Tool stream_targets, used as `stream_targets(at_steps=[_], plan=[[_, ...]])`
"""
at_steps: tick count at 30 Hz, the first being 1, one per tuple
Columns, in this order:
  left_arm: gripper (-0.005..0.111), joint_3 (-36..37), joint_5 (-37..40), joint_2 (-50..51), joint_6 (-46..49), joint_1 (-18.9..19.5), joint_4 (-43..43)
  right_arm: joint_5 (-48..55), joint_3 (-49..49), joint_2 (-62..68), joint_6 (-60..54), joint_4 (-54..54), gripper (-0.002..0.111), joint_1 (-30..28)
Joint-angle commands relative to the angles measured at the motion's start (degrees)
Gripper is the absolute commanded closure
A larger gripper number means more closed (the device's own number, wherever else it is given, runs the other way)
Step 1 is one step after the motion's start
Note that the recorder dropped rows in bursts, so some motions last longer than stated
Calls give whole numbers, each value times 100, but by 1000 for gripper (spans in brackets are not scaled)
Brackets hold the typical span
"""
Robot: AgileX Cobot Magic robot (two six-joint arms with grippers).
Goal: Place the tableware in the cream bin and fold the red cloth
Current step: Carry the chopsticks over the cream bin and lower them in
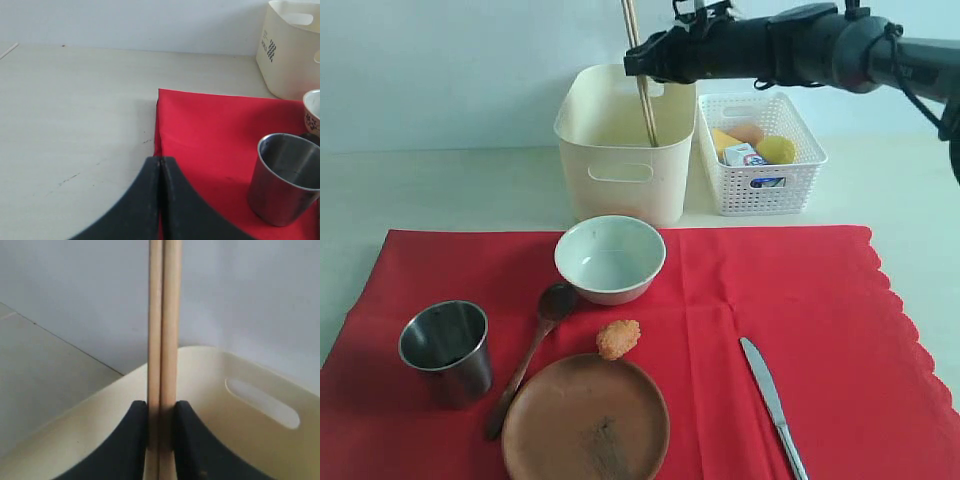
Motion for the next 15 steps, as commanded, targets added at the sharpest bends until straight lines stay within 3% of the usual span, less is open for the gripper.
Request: stream_targets(at_steps=[1, 5, 15], plan=[[107, 13, -64, -37, -24, 5, -36, 133, -91, 177, -94, -393, 108, -16], [107, 13, -64, -37, -24, 5, -36, 456, -91, 241, 46, -1010, 102, -16], [107, 13, -64, -37, -24, 5, -36, 343, -91, 188, 1039, -2135, 59, -16]])
